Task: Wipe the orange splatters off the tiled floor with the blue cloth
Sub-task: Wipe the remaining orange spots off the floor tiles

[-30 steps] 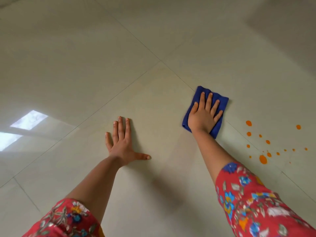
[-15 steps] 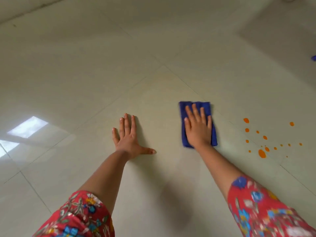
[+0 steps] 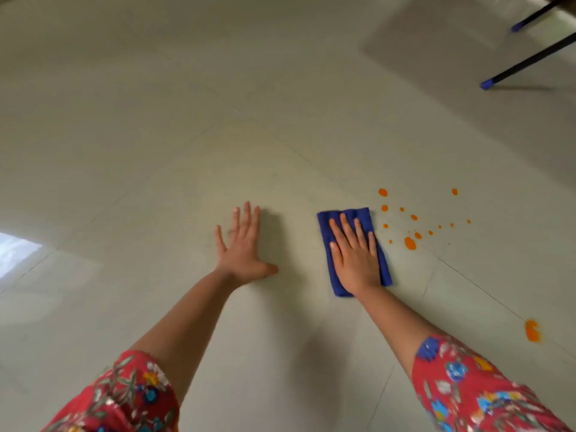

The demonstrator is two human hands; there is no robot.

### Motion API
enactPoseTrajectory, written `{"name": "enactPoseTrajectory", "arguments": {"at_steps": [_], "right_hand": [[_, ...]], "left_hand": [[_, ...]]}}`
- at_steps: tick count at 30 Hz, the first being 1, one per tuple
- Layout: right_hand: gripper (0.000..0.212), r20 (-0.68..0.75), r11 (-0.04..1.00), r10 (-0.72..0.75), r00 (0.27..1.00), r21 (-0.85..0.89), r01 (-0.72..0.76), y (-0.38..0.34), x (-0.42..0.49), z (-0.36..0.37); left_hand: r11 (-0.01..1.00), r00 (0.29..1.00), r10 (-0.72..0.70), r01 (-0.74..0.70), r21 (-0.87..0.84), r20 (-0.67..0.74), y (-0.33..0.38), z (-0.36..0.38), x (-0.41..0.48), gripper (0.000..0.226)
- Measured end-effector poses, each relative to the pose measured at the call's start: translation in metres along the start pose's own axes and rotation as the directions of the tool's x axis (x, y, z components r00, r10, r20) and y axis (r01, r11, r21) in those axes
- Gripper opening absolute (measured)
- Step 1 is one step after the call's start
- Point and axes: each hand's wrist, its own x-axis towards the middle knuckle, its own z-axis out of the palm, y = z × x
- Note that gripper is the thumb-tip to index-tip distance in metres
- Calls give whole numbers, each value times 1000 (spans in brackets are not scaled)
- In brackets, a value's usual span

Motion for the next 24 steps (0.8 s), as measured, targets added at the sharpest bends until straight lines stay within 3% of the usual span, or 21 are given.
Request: {"name": "enactPoseTrajectory", "arguments": {"at_steps": [2, 5, 7, 9, 12, 15, 16, 17, 19, 21, 22, 24], "right_hand": [[58, -24, 995, 97, 995, 26, -97, -14, 9, -2], [54, 10, 987, -157, 988, 24, 156, -6, -43, 8], [51, 26, 972, -234, 972, 22, 233, 35, -101, 12], [51, 5, 993, -113, 994, 27, 113, 82, -135, 10], [52, 25, 990, 140, 990, 22, -140, 128, -117, 7], [57, -36, 904, 422, 906, 89, -418, 127, -56, 4], [59, -34, 888, 452, 891, 109, -446, 120, -45, 2], [59, -28, 904, 419, 908, 108, -413, 110, -44, 3], [56, 17, 981, 188, 982, 50, -189, 100, -72, 5], [53, 54, 1000, -9, 998, 24, 8, 114, -116, 7], [52, 66, 1000, -17, 998, 13, 16, 128, -128, 7], [52, 60, 985, 168, 984, 28, -170, 159, -121, 2]], "left_hand": [[997, 996, 76, -75, -30, 50, 34, 13, 14, 124], [984, 995, 91, -86, -156, 26, 72, 25, 40, 109], [984, 994, 99, -90, -155, 49, 96, 37, 53, 106], [991, 988, 99, -88, -98, 116, 115, 50, 60, 109], [997, 981, 31, -44, 66, 191, 125, 67, 62, 126], [984, 982, 3, -37, 177, 191, 128, 75, 64, 140], [982, 981, 1, -38, 187, 194, 129, 75, 63, 142], [980, 981, -3, -36, 195, 194, 129, 76, 63, 143], [975, 983, -5, -37, 219, 185, 130, 76, 63, 143], [973, 981, -8, -36, 226, 192, 131, 76, 64, 143], [974, 982, -12, -32, 224, 191, 130, 76, 64, 143], [974, 984, -15, -25, 226, 175, 130, 77, 63, 143]]}}
